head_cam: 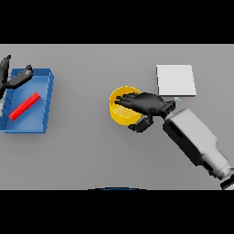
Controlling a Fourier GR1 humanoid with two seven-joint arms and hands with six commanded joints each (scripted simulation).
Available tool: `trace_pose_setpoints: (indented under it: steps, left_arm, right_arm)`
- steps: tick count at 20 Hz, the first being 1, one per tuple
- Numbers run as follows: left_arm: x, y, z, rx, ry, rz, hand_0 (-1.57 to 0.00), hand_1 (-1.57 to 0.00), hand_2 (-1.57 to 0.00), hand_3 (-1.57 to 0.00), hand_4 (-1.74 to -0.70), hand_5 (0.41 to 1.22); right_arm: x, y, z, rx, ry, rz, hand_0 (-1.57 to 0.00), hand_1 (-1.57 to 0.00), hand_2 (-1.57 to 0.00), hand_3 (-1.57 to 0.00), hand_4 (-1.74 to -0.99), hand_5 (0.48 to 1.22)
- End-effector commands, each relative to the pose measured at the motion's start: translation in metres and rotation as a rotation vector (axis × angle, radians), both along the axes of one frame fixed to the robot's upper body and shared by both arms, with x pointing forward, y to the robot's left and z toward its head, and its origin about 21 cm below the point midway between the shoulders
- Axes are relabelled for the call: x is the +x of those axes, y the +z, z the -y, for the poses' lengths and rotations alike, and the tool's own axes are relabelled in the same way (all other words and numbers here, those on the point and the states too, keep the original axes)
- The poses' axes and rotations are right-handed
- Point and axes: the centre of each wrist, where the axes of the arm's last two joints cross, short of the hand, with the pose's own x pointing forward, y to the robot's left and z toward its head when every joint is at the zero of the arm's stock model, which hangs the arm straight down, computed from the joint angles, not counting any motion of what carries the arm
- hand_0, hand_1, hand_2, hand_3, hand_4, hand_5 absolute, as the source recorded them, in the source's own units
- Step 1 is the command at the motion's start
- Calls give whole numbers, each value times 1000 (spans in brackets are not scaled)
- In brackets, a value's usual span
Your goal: Pick up the red beaker and tilt it to pour out 1 green nut into yellow bowl. Pick up the yellow bowl and place it on the metallic measuring scale.
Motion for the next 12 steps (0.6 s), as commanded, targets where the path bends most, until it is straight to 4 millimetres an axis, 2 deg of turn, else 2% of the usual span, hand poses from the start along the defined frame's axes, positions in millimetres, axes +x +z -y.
trace_pose_setpoints:
  steps: [1,6,9,10,11,12]
  left_arm:
    - [-1,-3,1,-4,-4,-4,1,1,1,1,-799,737]
    - [-1,-1,0,-5,-2,4,1,1,1,1,-793,731]
    - [-2,2,0,3,-5,14,1,1,1,1,-792,725]
    - [0,2,2,-1,-6,13,1,1,1,1,-792,723]
    - [-2,2,-1,0,-2,12,1,1,1,1,-793,722]
    - [-1,2,-1,-2,3,13,1,1,1,1,-793,723]
  right_arm:
    - [1,-1,-2,-16,0,-4,1,1,1,1,-1300,671]
    - [3,-5,-12,-88,29,-14,1,1,1,1,-1304,713]
    - [3,-7,-14,-117,12,-11,-16,-40,-68,-94,-1339,784]
    - [3,-5,-17,-129,20,-5,-93,-107,-133,-160,-1362,820]
    - [3,-5,-15,-129,44,-1,-258,-236,-233,-249,-1387,900]
    - [1,-7,-16,-135,43,-4,-508,-437,-388,-359,-1425,964]
